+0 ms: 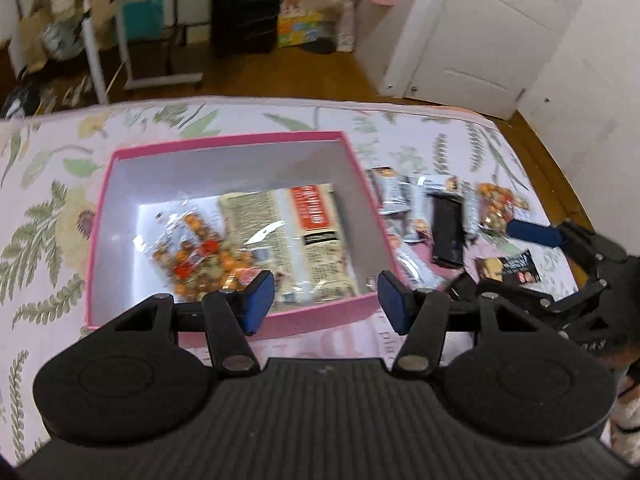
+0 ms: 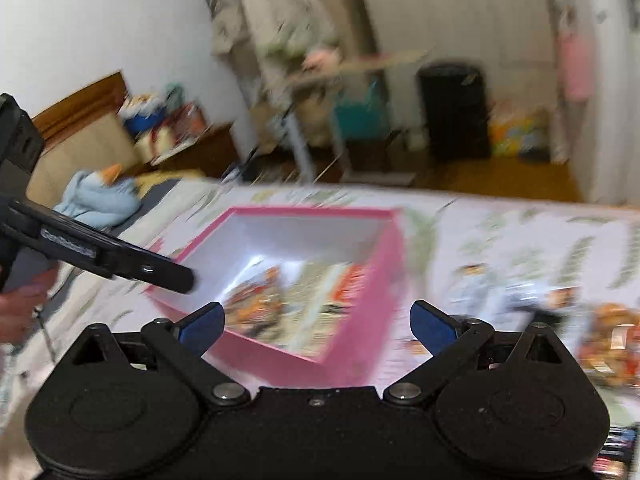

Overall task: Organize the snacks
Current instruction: 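Grasp a black wrapped bar with the right gripper while the left grasps a white bar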

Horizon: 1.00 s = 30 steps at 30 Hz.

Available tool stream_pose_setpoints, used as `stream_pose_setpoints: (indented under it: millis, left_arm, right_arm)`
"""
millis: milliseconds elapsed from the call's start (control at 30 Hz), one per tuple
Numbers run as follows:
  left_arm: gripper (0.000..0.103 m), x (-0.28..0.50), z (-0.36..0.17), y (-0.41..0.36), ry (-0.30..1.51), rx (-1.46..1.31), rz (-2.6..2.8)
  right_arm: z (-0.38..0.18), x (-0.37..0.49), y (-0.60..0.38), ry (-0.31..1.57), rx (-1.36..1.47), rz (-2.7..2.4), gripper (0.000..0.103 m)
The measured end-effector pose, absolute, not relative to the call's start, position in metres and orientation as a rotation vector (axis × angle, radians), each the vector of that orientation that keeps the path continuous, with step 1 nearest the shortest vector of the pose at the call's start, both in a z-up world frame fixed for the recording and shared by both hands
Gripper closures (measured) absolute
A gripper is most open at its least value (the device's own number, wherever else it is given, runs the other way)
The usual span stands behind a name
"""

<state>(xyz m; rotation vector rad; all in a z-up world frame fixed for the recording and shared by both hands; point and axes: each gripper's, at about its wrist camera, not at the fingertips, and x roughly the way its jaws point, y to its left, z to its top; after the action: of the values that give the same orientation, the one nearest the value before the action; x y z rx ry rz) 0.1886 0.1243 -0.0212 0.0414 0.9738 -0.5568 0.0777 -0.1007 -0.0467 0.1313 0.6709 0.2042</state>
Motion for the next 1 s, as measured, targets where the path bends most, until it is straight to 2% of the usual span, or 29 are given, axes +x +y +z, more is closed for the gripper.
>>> stream_pose_setpoints:
  millis: [200,367,633,1000]
  left_arm:
    - [0.048,0.159,-0.028,0.088,0.967,0.072,-0.619]
    - [0.048,0.146,-0.047,0.053,1.005,0.07,-0.664]
    - [0.048,0.138,-0.095,0.002,1.1,0.012,-0.67]
    - [0.048,0.172,-0.148,-0.059,1.059,-0.011,-0.443]
  right_arm:
    - [-0.055,0.041,-0.138,0.75,0.082,0.146,0.004]
    - [-0.079,0.022,-0.147,0.8,0.086,0.111,0.01]
    - [-0.123,0.025,-0.157,0.899,0.065,0.101,0.028]
    - [-0.165,0.038,-0.197,0.989,0.23,0.109,0.028]
